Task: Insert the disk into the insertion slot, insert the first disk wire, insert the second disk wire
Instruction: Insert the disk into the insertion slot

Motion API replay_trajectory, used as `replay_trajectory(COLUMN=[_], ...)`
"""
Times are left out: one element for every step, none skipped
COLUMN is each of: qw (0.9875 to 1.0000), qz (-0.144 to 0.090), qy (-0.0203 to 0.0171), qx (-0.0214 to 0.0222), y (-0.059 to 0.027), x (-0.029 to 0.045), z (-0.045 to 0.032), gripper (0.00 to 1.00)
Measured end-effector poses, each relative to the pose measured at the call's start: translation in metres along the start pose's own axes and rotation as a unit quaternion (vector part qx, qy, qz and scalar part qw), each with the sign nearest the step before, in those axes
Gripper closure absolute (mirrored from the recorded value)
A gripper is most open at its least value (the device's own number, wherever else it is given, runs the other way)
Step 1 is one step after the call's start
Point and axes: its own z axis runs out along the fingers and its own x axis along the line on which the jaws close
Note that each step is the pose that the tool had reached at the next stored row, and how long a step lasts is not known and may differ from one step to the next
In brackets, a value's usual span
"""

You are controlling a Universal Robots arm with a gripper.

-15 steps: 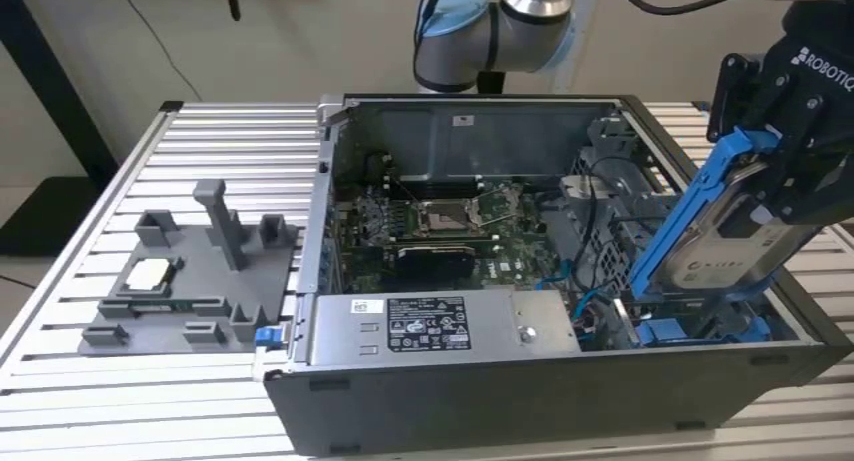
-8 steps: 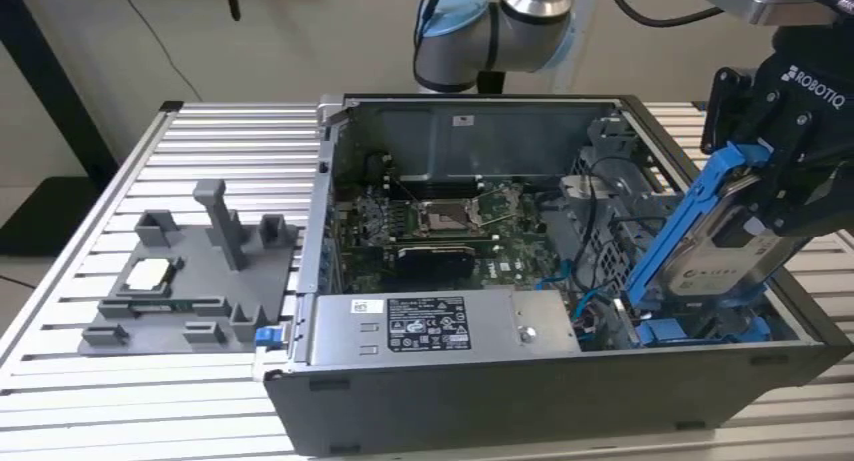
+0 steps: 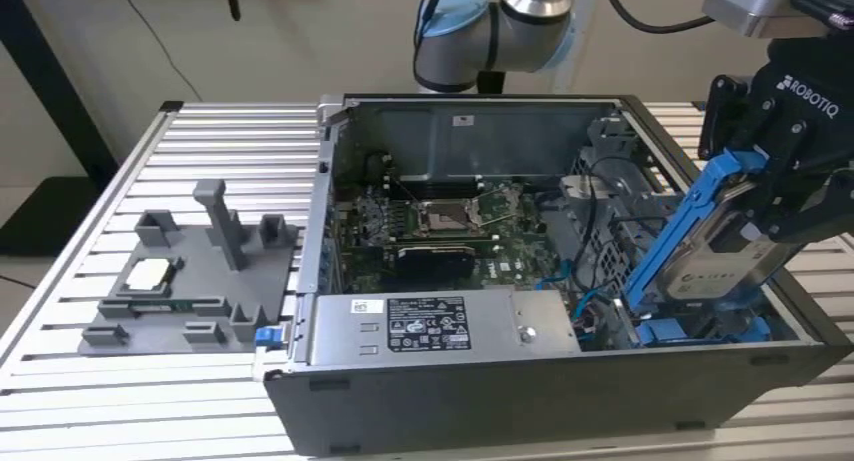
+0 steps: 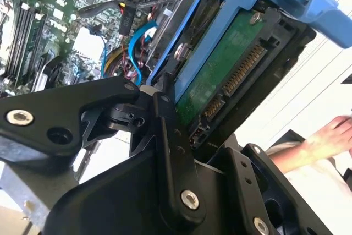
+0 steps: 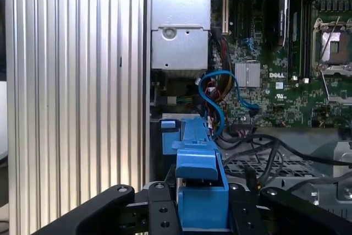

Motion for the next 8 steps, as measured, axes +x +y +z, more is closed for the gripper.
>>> replay_trajectory(qw=[1.0,1.0,1.0,1.0,1.0,1.0,1.0,1.0], qz=[0.0,0.0,0.0,0.0,0.0,0.0,0.0,0.0], qy=[0.0,0.0,0.0,0.0,-0.0001,0.0,0.0,0.0001], qx=[0.0,0.0,0.0,0.0,0.0,0.0,0.0,0.0], y=[-0.0005,-0.001,-0.0018,-0.0027,-0.0033,-0.0038,-0.0042,-0.0043], x=[0.0,0.0,0.0,-0.0001,-0.0001,-0.0001,-0.0001,-0.0001], z=[0.0015,0.003,0.0041,0.0053,0.0065,0.0076,0.0088,0.0101], gripper=[0.67,0.67,0.67,0.67,0.67,0.67,0.67,0.67])
